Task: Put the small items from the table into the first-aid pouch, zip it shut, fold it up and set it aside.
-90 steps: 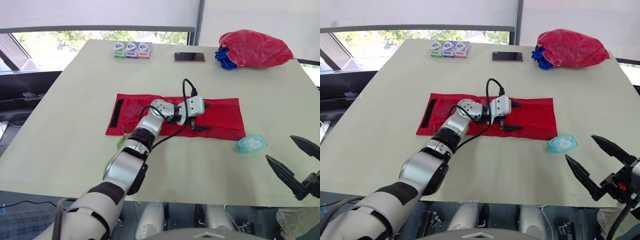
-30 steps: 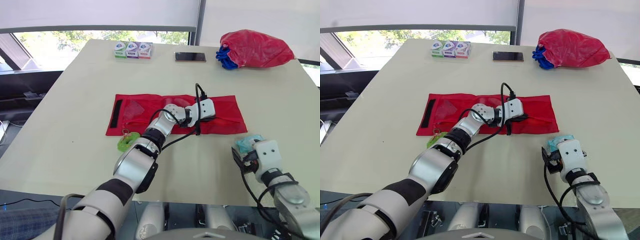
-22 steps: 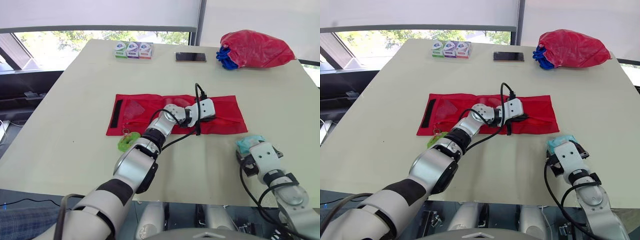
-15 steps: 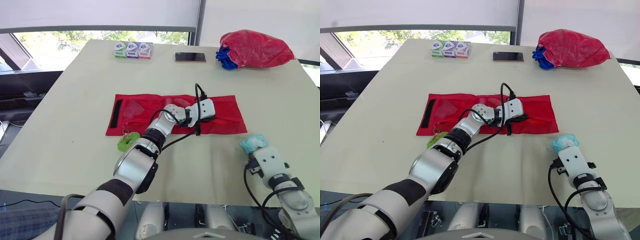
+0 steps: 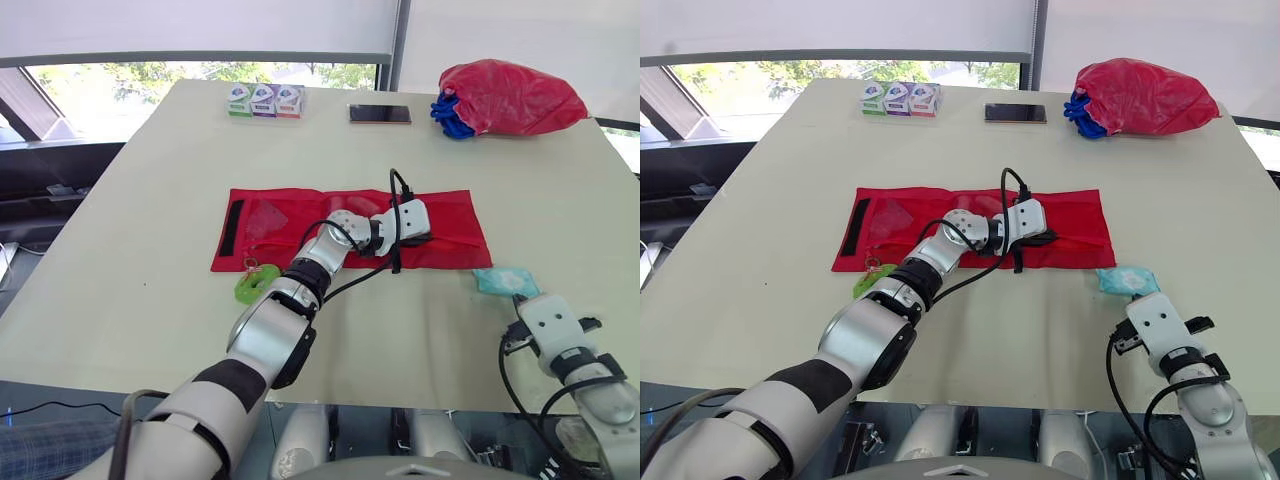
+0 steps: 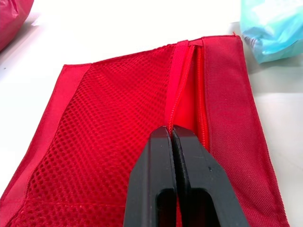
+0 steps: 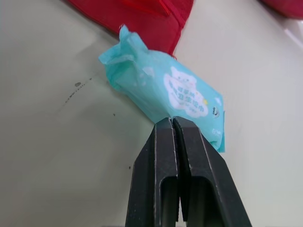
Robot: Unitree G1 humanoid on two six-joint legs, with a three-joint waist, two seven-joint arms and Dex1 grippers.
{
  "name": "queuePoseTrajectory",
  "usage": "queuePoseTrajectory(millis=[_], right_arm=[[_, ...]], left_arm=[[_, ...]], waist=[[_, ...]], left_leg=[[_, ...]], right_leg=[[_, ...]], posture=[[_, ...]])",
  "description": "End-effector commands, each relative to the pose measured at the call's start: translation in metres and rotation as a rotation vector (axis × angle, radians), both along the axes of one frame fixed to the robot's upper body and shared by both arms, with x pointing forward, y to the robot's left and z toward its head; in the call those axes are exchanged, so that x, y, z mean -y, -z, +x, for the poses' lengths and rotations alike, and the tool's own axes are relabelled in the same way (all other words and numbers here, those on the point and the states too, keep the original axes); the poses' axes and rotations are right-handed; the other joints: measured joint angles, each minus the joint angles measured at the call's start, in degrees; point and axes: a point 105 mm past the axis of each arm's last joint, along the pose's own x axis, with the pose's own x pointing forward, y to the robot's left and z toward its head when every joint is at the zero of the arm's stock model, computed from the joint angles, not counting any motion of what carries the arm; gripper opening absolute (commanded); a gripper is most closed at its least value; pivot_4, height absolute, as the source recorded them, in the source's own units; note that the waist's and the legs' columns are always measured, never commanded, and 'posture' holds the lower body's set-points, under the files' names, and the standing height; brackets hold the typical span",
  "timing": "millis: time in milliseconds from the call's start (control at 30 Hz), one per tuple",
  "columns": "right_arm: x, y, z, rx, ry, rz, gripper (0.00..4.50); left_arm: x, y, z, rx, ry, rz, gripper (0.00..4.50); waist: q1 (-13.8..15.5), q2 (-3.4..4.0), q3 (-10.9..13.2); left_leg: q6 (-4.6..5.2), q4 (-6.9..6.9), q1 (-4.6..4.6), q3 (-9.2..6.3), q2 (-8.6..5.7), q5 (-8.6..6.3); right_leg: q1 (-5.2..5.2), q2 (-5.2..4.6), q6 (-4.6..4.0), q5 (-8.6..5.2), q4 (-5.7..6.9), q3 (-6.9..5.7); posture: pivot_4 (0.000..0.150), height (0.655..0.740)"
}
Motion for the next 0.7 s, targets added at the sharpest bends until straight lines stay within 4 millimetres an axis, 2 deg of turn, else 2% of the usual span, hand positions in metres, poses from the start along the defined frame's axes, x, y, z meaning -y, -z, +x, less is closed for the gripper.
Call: queuePoseTrajectory(millis=[33, 67, 100, 133, 233, 400, 600, 700], right_arm=[[-0.001, -0.018, -0.004, 0.015, -0.131, -0.027, 1.35], [0.002, -0.019, -0.004, 0.011, -0.153, -0.035, 1.84], [0.006, -0.02, -0.003, 0.007, -0.167, -0.041, 2.52], [0.009, -0.021, -0.001, 0.001, -0.188, -0.043, 2.84], [0.016, -0.02, 0.003, -0.037, -0.253, -0.027, 4.44], [0.02, -0.022, 0.017, -0.099, -0.376, -0.012, 4.49], [0.027, -0.025, 0.042, -0.19, -0.479, 0.206, 4.49], [0.033, -0.02, 0.044, -0.287, -0.566, 0.171, 4.49]], left_arm=[[0.006, -0.016, 0.0, 0.045, 0.028, -0.034, 0.0], [0.007, -0.017, 0.0, 0.046, 0.029, -0.033, 0.0], [0.007, -0.017, 0.0, 0.047, 0.031, -0.032, 0.0], [0.008, -0.017, -0.001, 0.048, 0.034, -0.031, 0.0], [0.009, -0.017, -0.002, 0.049, 0.043, -0.029, 0.0], [0.012, -0.018, -0.003, 0.049, 0.053, -0.029, 0.0], [0.016, -0.018, -0.006, 0.043, 0.07, -0.027, 0.0], [0.016, -0.019, -0.005, 0.043, 0.072, -0.029, 0.0]], waist=[[0.01, 0.0, 0.0], [0.01, 0.0, 0.0], [0.0, 0.0, 0.0], [0.0, -0.01, 0.0], [0.0, -0.01, 0.01], [-0.02, -0.01, 0.01], [0.09, -0.02, 0.03], [0.04, 0.0, 0.03]], left_leg=[[0.0, 0.0, 0.0, -0.01, 0.0, 0.0], [0.0, 0.0, 0.01, 0.0, 0.0, 0.0], [0.0, 0.0, 0.01, -0.01, 0.0, 0.0], [0.0, 0.0, 0.01, -0.01, 0.0, 0.0], [0.0, 0.01, 0.02, 0.03, -0.01, 0.0], [0.0, 0.0, 0.03, 0.04, -0.03, 0.0], [0.01, 0.04, 0.04, 0.03, -0.04, 0.0], [0.01, 0.02, 0.0, -0.02, -0.04, 0.0]], right_leg=[[0.0, 0.0, 0.0, 0.0, 0.0, -0.01], [0.0, 0.0, 0.0, 0.0, 0.0, -0.01], [0.0, 0.01, 0.01, -0.01, 0.0, -0.01], [0.0, 0.01, 0.01, -0.01, 0.0, -0.01], [0.01, 0.0, 0.0, 0.01, 0.0, 0.02], [0.01, 0.01, -0.13, 0.09, 0.0, 0.04], [0.04, -0.01, -0.14, 0.1, 0.01, 0.05], [0.03, -0.01, -0.15, 0.1, 0.0, -0.02]], posture=[[0.15, 0.74], [0.15, 0.74], [0.15, 0.74], [0.15, 0.74], [0.15, 0.74], [0.15, 0.74], [0.15, 0.74], [0.15, 0.74]])
